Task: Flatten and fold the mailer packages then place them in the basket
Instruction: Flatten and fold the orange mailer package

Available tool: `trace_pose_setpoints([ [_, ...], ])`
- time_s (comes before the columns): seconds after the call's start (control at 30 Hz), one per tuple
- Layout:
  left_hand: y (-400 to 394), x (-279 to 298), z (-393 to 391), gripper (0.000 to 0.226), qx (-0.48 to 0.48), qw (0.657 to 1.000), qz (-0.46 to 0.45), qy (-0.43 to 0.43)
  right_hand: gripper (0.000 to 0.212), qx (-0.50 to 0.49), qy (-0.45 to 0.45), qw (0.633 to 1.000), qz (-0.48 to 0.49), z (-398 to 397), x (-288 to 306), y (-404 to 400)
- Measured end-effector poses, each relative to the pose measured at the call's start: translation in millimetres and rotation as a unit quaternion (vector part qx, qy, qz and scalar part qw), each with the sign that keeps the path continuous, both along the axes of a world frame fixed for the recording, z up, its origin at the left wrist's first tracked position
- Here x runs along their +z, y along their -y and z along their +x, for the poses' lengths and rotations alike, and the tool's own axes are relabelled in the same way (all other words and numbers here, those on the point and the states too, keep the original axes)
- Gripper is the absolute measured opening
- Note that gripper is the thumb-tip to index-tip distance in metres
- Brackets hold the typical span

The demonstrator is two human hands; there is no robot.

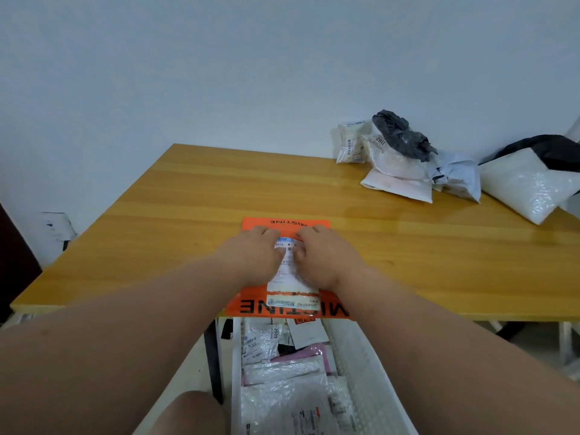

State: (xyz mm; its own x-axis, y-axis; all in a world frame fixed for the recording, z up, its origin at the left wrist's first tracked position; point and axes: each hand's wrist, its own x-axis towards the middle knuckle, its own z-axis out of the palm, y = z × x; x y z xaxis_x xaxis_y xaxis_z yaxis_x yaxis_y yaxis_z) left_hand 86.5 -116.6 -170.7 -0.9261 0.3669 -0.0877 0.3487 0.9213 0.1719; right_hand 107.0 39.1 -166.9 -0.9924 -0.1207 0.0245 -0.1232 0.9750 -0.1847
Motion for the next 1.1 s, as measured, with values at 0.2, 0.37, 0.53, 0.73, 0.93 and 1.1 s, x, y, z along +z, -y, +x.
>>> trace_pose_setpoints([
  [0.2, -2.3, -19.5, 23.0, 0.063, -0.002, 1.000, -0.016, 0.021, 0.064, 0.023, 0.109, 0.993, 0.031, 23.6, -14.5, 2.0],
  [0.37, -1.6, -25.1, 28.7, 0.062, 0.002, 1.000, -0.028, -0.010, 0.065, 0.019, 0.068, 0.997, 0.043, 36.3, -24.7, -0.1],
  [0.53, -1.3, -27.5, 29.1, 0.062, 0.002, 1.000, -0.019, -0.008, 0.064, 0.013, 0.054, 0.998, 0.043, 37.8, -28.7, 0.9],
  [0.73, -1.9, -29.1, 27.1, 0.062, 0.000, 1.000, -0.015, -0.007, 0.063, 0.012, 0.058, 0.998, 0.033, 37.8, -29.3, 1.2],
  [0.93, -1.4, -31.7, 28.5, 0.062, -0.002, 1.000, 0.000, -0.016, 0.063, 0.013, 0.049, 0.998, 0.026, 39.0, -30.3, 1.3],
  [1.1, -1.7, -34.1, 30.0, 0.062, 0.007, 0.999, 0.025, -0.025, 0.062, 0.009, 0.038, 0.999, -0.002, 40.0, -31.5, 1.0],
])
